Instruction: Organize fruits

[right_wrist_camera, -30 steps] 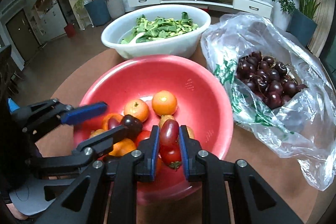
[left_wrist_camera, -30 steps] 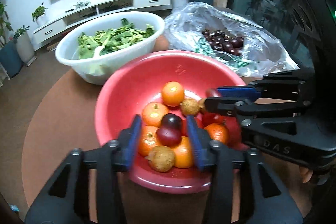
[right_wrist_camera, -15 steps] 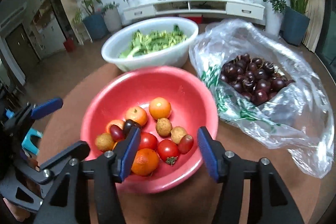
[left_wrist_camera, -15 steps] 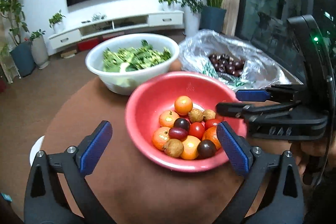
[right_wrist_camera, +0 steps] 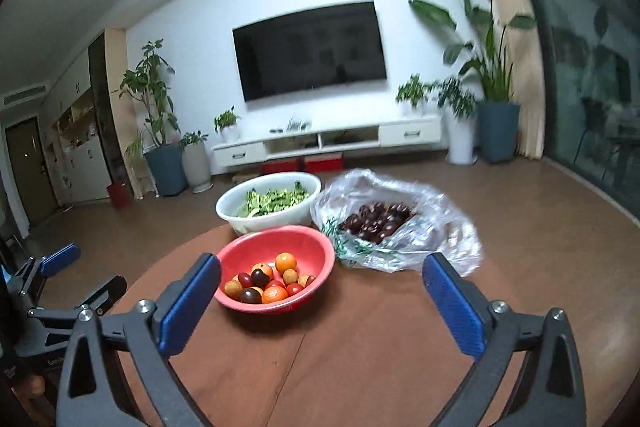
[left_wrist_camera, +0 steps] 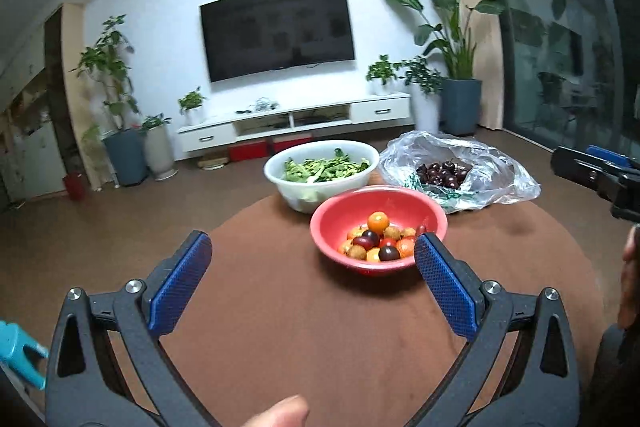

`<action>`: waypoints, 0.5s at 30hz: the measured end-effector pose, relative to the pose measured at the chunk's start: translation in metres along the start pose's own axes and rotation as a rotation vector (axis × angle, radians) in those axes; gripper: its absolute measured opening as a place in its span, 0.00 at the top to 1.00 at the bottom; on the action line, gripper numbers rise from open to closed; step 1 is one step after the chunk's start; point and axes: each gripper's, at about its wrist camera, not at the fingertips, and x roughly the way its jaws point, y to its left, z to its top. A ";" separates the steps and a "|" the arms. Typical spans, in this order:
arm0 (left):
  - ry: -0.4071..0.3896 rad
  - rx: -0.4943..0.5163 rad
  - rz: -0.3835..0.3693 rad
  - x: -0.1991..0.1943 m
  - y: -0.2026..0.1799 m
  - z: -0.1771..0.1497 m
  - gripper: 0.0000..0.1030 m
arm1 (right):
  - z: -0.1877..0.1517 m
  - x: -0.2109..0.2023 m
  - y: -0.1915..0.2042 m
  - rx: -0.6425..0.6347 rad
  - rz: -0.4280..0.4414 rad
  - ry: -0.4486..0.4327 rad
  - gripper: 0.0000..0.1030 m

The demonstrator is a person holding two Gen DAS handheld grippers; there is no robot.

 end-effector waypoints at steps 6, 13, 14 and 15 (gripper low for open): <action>0.108 -0.103 0.003 -0.035 0.005 -0.005 0.00 | 0.002 -0.034 0.017 -0.021 -0.045 0.018 0.00; 0.219 -0.148 -0.022 -0.054 0.002 -0.029 0.00 | -0.023 -0.047 0.035 -0.065 -0.078 0.157 0.00; 0.229 -0.147 -0.024 -0.056 0.000 -0.032 0.00 | -0.026 -0.048 0.035 -0.063 -0.076 0.170 0.00; 0.236 -0.145 -0.023 -0.057 -0.002 -0.035 0.00 | -0.030 -0.048 0.035 -0.059 -0.079 0.189 0.00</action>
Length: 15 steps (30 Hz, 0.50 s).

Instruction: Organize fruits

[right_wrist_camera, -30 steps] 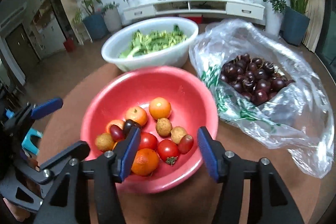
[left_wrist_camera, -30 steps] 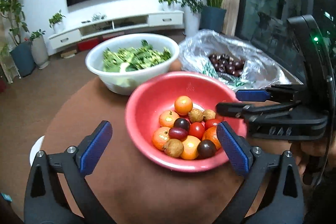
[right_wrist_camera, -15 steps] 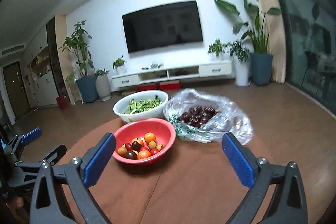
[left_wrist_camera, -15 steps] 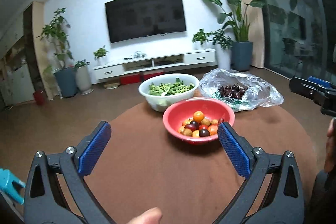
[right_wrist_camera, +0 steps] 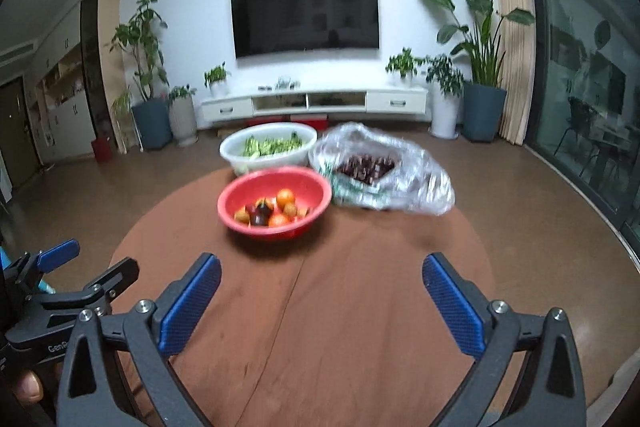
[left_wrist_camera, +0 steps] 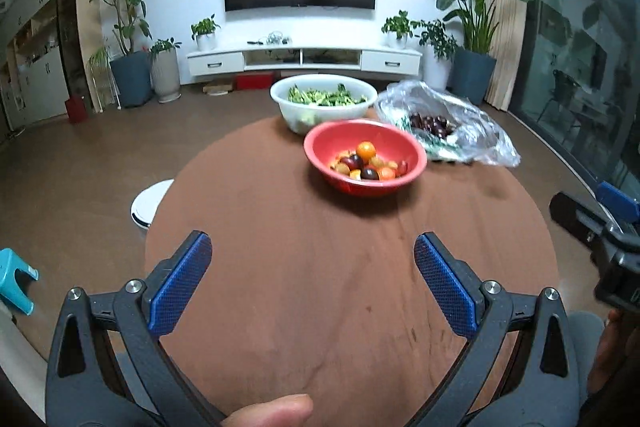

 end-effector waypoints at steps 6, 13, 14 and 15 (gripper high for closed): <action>0.030 0.003 0.006 0.004 -0.003 -0.007 0.00 | -0.011 0.002 0.002 0.002 -0.006 0.053 0.00; 0.062 -0.009 0.021 0.021 0.001 -0.007 0.00 | -0.015 0.005 0.009 -0.014 -0.015 0.068 0.00; 0.064 -0.008 0.024 0.022 0.001 -0.008 0.00 | -0.016 0.007 0.010 -0.018 -0.014 0.072 0.00; 0.067 -0.007 0.025 0.026 0.000 -0.006 0.00 | -0.016 0.007 0.010 -0.019 -0.014 0.074 0.00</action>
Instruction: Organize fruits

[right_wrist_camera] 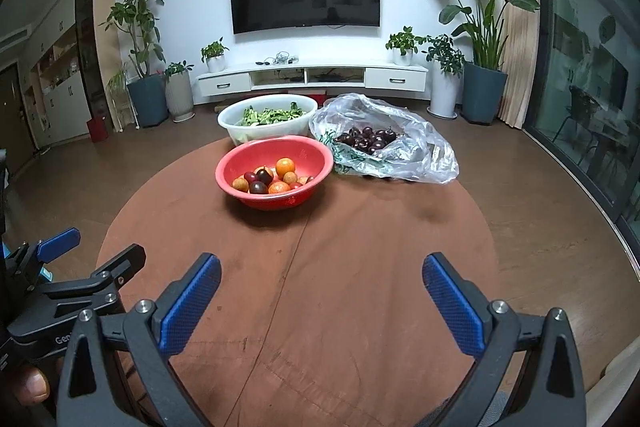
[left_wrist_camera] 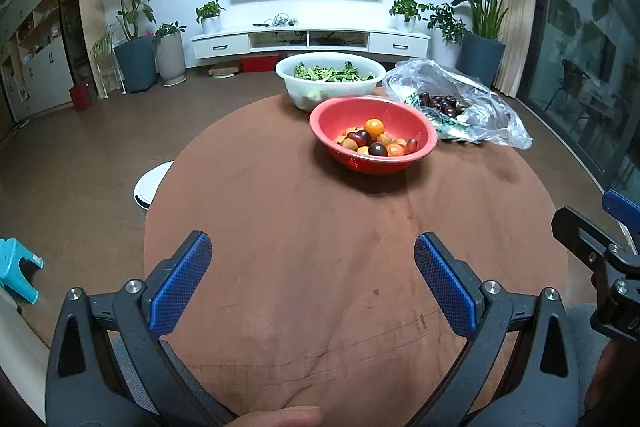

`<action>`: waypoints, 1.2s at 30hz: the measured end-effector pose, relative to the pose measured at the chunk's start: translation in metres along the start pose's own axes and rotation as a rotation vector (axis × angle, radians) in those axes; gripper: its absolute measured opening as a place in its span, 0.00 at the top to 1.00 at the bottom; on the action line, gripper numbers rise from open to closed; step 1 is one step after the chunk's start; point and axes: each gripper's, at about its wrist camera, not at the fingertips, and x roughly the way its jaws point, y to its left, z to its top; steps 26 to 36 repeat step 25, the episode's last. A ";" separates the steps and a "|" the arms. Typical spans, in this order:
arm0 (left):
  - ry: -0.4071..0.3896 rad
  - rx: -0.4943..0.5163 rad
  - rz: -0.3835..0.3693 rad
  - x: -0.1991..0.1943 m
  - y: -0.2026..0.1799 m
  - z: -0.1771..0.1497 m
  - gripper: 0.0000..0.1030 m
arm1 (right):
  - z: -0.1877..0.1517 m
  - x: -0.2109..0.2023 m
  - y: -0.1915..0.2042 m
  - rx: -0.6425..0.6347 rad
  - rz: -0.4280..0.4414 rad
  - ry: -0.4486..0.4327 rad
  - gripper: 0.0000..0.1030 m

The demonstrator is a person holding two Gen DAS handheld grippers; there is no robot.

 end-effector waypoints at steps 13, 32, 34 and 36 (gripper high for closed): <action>0.010 0.002 0.004 0.008 0.001 0.000 0.00 | -0.002 0.002 0.007 -0.014 0.000 0.014 0.00; -0.042 0.012 0.047 0.013 0.005 0.000 0.00 | -0.008 0.019 0.001 -0.001 -0.006 0.059 0.00; -0.042 0.012 0.047 0.013 0.005 0.000 0.00 | -0.008 0.019 0.001 -0.001 -0.006 0.059 0.00; -0.042 0.012 0.047 0.013 0.005 0.000 0.00 | -0.008 0.019 0.001 -0.001 -0.006 0.059 0.00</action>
